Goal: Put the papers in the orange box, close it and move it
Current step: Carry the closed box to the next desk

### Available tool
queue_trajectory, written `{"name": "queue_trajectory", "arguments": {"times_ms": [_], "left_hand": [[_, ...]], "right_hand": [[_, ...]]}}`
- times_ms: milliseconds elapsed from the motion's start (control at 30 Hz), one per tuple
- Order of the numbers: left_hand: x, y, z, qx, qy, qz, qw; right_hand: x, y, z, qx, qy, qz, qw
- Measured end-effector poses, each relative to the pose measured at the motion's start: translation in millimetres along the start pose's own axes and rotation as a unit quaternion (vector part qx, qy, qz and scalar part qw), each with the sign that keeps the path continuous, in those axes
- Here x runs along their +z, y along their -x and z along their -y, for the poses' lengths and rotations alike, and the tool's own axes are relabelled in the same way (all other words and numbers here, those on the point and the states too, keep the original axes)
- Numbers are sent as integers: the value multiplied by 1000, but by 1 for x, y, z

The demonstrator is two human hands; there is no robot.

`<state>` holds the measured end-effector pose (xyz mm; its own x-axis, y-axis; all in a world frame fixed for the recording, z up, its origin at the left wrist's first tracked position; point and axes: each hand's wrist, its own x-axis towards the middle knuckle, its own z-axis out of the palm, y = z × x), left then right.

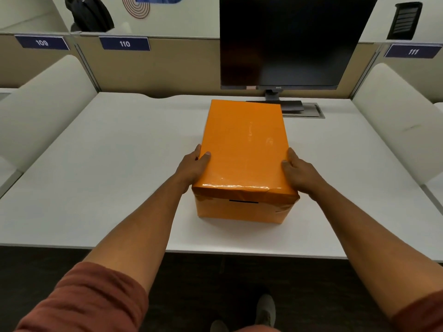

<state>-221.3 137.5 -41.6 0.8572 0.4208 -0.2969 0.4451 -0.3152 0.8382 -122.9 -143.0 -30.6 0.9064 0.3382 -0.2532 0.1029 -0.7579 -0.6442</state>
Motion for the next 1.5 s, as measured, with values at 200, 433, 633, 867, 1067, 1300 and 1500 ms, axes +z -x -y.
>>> {"name": "queue_trajectory", "arguments": {"times_ms": [200, 433, 633, 867, 1067, 1300, 1500], "left_hand": [[-3, 2, 0, -8, 34, 19, 999], [4, 3, 9, -5, 58, 12, 998], [-1, 3, 35, -129, 296, 17, 946], [7, 3, 46, -132, 242, 57, 960], [-21, -5, 37, -105, 256, 27, 961], [-81, 1, 44, -53, 313, -53, 947], [-145, 0, 73, -35, 346, -130, 928]], "right_hand": [[-6, 0, -6, 7, -82, 21, 996], [3, -3, -16, -13, -145, 23, 989], [16, -11, -45, 138, -440, -5, 887], [10, -26, -42, 99, -437, 112, 887], [3, -58, -5, 57, -383, 138, 912], [36, -86, 54, 11, -388, 180, 904], [83, -104, 122, -12, -383, 200, 902]]}}
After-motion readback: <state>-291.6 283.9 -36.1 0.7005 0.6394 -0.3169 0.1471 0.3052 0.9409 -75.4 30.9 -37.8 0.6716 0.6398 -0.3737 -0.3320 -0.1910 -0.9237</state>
